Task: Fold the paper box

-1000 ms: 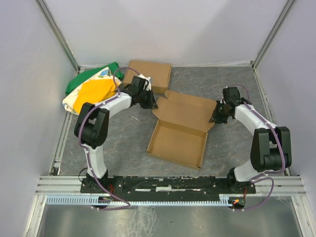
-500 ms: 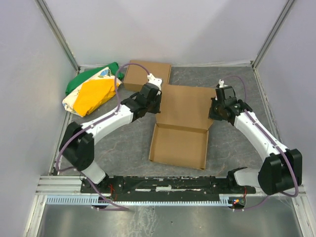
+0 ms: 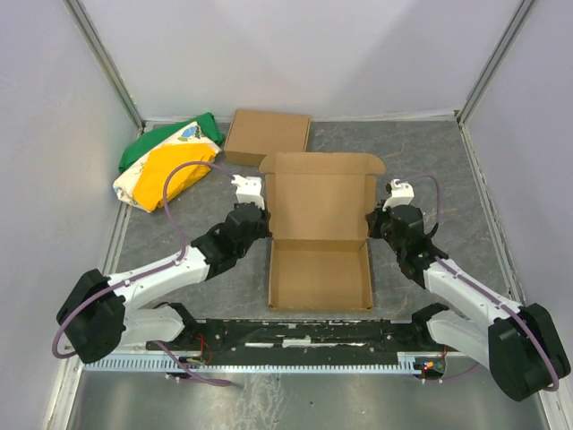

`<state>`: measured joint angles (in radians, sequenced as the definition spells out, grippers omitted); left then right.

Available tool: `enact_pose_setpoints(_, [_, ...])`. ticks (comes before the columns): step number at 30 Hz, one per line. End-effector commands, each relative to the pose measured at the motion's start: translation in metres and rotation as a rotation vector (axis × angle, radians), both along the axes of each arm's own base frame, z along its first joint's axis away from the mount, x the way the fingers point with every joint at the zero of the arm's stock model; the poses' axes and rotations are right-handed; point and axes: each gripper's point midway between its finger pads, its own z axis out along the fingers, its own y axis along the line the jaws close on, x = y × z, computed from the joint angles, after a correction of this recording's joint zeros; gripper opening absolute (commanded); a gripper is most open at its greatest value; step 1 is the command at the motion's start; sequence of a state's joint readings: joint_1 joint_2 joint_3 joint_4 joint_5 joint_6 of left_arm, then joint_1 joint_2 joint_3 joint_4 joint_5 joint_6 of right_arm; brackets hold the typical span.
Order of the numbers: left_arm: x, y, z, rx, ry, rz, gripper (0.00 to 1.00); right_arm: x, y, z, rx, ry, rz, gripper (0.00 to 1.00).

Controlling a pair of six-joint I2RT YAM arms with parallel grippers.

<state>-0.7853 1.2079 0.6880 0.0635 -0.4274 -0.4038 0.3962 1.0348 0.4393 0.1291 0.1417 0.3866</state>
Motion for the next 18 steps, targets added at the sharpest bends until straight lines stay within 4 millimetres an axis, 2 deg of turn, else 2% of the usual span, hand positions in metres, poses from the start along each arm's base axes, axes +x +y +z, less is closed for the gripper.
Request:
enact_pose_setpoints(1, [0.004, 0.008, 0.033, -0.112, -0.167, 0.09, 0.09, 0.024, -0.004, 0.053, 0.0, -0.34, -0.036, 0.02])
enact_pose_setpoints(4, [-0.004, 0.007, 0.031, -0.104, -0.177, 0.074, 0.2, 0.019, -0.004, 0.05, 0.011, -0.376, -0.047, 0.01])
enact_pose_setpoints(8, [-0.014, 0.008, 0.033, -0.099, -0.184, 0.038, 0.57, 0.012, -0.005, 0.05, 0.026, -0.423, -0.05, 0.02])
enact_pose_setpoints(10, [-0.02, 0.012, 0.041, -0.123, -0.192, 0.047, 0.7, 0.007, -0.006, 0.054, 0.022, -0.462, -0.047, 0.01])
enact_pose_setpoints(14, [-0.03, 0.028, 0.067, -0.175, -0.242, 0.074, 0.74, -0.004, -0.008, 0.063, 0.024, -0.555, -0.027, 0.02])
enact_pose_setpoints(18, [-0.04, 0.038, 0.107, -0.236, -0.336, 0.049, 0.75, -0.013, -0.001, 0.069, 0.034, -0.6, 0.032, 0.02])
